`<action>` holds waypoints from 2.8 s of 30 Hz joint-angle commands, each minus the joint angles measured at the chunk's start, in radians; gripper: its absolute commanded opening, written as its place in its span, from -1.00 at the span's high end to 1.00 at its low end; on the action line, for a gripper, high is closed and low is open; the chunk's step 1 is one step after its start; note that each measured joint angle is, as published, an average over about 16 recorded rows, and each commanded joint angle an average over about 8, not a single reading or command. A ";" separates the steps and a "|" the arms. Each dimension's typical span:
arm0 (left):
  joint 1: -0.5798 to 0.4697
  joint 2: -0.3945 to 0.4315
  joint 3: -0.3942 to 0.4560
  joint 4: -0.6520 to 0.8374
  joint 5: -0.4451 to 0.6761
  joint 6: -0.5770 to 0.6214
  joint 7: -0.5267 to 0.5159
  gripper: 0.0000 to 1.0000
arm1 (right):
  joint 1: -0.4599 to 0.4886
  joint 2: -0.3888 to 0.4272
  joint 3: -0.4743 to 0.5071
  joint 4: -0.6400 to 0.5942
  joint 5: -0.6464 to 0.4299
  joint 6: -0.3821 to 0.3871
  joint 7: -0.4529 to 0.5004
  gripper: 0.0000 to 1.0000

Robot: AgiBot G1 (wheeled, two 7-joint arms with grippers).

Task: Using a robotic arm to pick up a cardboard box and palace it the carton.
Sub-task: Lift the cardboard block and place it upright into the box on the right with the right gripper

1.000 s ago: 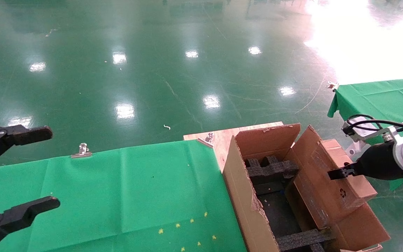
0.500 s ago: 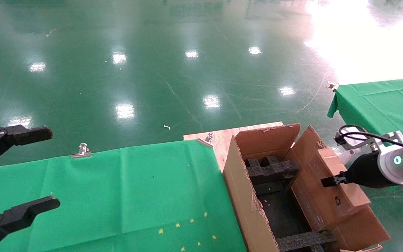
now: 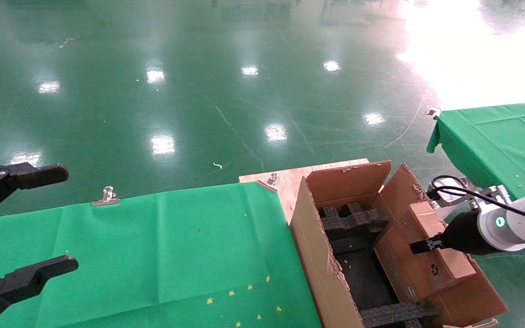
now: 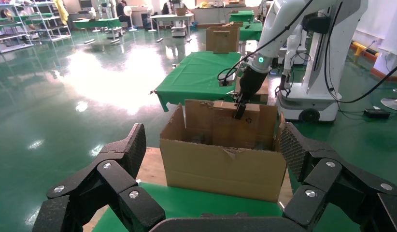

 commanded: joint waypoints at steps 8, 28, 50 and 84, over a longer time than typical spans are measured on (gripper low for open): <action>0.000 0.000 0.000 0.000 0.000 0.000 0.000 -1.00 | -0.065 -0.045 -0.017 -0.048 -0.006 0.057 0.004 1.00; 0.000 0.000 0.000 0.000 0.000 0.000 0.000 -1.00 | -0.201 -0.160 -0.034 -0.220 0.055 0.148 -0.074 1.00; 0.000 0.000 0.000 0.000 0.000 0.000 0.000 -1.00 | -0.312 -0.264 -0.021 -0.394 0.178 0.174 -0.194 1.00; 0.000 0.000 0.000 0.000 0.000 0.000 0.000 -1.00 | -0.292 -0.269 -0.007 -0.413 0.192 0.173 -0.231 -1.00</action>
